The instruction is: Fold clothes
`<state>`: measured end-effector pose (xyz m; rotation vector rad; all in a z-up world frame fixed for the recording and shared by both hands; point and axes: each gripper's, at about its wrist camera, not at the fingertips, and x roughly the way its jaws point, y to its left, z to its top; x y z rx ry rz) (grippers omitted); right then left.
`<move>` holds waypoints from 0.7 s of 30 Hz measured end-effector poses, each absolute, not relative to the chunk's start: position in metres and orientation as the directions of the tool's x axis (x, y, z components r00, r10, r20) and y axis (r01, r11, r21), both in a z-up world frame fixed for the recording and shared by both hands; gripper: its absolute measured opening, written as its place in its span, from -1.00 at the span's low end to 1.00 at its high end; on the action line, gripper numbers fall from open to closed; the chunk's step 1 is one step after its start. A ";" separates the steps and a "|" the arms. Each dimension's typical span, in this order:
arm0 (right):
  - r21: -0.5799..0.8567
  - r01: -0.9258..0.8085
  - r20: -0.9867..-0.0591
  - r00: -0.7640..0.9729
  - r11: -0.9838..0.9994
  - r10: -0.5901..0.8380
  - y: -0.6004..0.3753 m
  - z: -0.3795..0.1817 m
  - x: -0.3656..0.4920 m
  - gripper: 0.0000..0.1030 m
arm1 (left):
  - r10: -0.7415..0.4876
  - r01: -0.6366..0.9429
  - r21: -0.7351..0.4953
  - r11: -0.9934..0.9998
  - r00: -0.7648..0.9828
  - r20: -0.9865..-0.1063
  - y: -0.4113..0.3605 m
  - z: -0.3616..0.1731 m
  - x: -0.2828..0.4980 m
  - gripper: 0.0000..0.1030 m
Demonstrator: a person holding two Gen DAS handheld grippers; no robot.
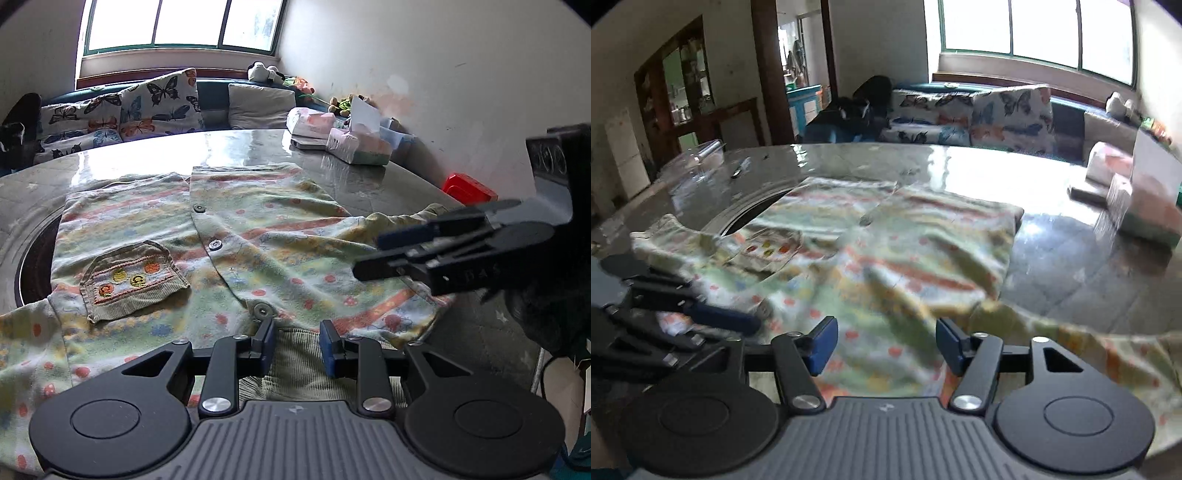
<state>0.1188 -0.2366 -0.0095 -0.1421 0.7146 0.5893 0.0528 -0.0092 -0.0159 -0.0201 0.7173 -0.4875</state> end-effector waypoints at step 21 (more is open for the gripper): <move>0.151 -0.370 -0.697 0.617 0.917 0.364 -0.255 -0.004 0.248 -0.28 | -0.462 0.438 -0.207 0.875 0.625 -0.629 -0.005 -0.016 0.055 -0.40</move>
